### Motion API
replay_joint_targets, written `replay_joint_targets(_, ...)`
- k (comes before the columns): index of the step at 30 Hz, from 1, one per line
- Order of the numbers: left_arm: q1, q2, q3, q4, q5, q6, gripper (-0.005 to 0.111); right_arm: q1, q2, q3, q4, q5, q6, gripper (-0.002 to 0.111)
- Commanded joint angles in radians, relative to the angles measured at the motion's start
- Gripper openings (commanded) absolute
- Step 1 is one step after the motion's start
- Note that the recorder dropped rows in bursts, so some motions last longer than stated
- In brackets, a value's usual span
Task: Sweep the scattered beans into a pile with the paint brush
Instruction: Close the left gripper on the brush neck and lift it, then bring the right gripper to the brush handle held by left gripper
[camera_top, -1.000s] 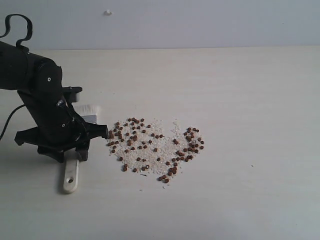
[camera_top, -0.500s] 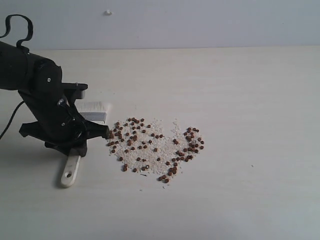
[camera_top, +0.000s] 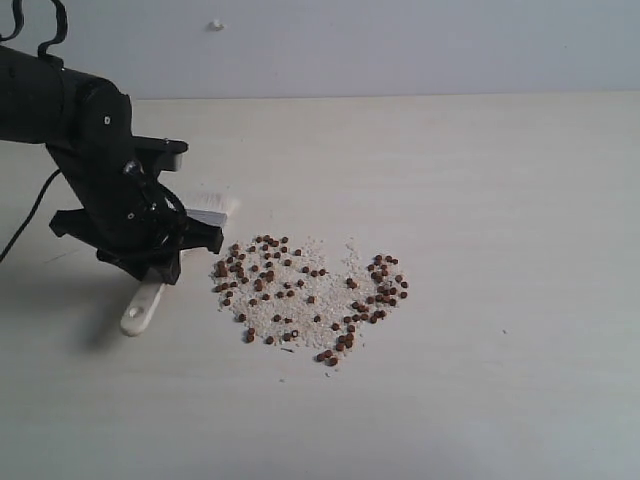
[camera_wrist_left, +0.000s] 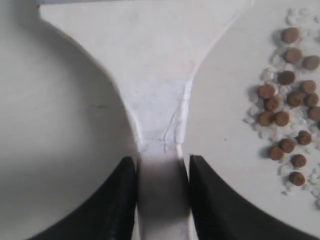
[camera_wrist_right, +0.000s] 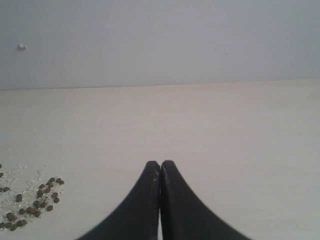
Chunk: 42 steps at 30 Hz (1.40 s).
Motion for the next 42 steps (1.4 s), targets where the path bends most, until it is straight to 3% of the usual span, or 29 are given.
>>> replay_joint_targets(1, 0.010, -0.004, -0.049, 0.002, 0.032, 0.046, 0.000, 0.000, -0.005, 0.005, -0.003, -0.006, 0.000, 0.000)
replay_joint_targets(7, 0.042, -0.004, -0.130, 0.004, 0.161, 0.118, 0.000, 0.000, -0.005, 0.005, -0.003, -0.006, 0.000, 0.000)
replay_joint_targets(12, 0.051, -0.004, -0.138, 0.006, 0.234, 0.185, 0.000, 0.000, -0.005, 0.005, -0.006, -0.201, 0.000, 0.000)
replay_joint_targets(23, 0.112, -0.004, -0.219, 0.006, 0.356, 0.234, 0.000, 0.000, -0.005, 0.005, -0.021, -0.322, 0.003, 0.000)
replay_joint_targets(32, 0.114, -0.004, -0.312, 0.004, 0.432, 0.258, 0.000, 0.000, -0.005, 0.005, 0.221, -0.355, 0.046, 0.000)
replay_joint_targets(35, 0.114, -0.004, -0.325, 0.004, 0.452, 0.274, 0.000, 0.000, -0.005, 0.005, 0.238, -0.459, 0.091, 0.000)
replay_joint_targets(38, 0.114, -0.004, -0.345, 0.004, 0.472, 0.276, 0.000, 0.000, -0.005, 0.005, 0.127, -0.576, 0.128, 0.000)
replay_joint_targets(42, 0.114, -0.004, -0.369, 0.003, 0.489, 0.276, 0.000, 0.000, 0.024, -0.034, -0.395, -0.611, 0.560, 0.000)
